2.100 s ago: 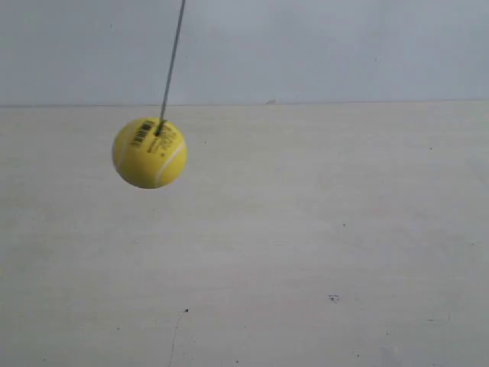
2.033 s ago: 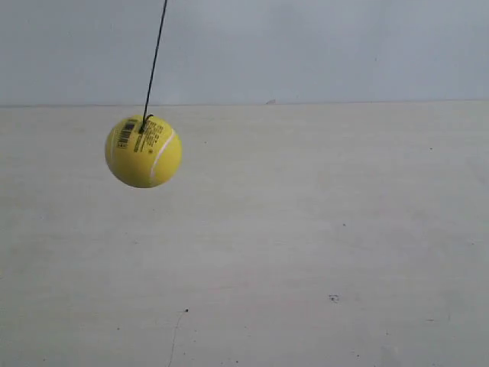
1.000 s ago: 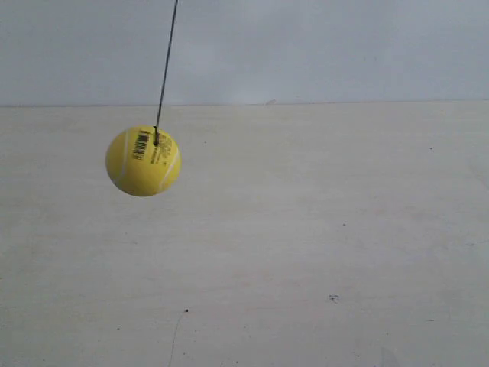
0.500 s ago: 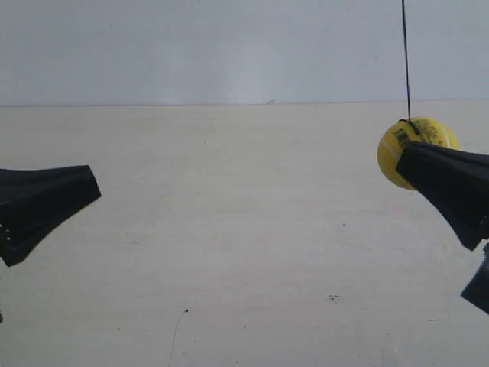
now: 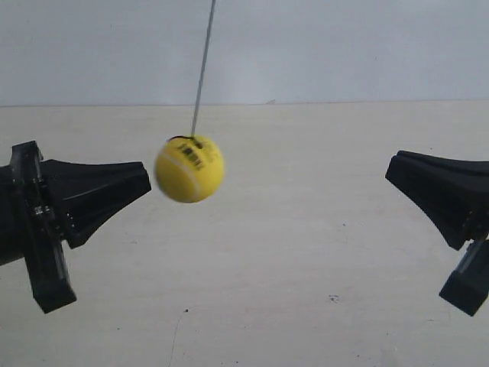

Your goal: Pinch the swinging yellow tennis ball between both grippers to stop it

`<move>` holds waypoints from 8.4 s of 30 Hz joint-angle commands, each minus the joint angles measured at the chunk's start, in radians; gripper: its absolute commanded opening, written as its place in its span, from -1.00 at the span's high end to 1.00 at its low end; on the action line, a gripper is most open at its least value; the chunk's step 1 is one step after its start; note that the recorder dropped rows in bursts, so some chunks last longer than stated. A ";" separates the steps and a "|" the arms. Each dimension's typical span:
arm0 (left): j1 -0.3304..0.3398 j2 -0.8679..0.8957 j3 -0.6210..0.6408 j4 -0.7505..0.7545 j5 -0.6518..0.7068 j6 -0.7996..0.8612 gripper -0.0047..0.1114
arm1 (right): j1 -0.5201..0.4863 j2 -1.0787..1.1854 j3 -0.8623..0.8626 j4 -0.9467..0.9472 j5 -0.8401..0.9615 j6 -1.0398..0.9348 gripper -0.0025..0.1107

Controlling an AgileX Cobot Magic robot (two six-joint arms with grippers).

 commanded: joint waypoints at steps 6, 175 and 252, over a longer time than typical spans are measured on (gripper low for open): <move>-0.085 0.050 -0.071 -0.017 0.024 0.039 0.84 | 0.011 0.018 -0.006 -0.015 -0.026 -0.011 0.96; -0.351 0.206 -0.189 -0.143 0.131 0.193 0.84 | 0.182 0.248 -0.087 -0.005 -0.094 -0.104 0.96; -0.351 -1.214 -0.045 -0.591 1.217 -0.068 0.84 | 0.182 -0.961 -0.016 0.234 0.846 0.188 0.96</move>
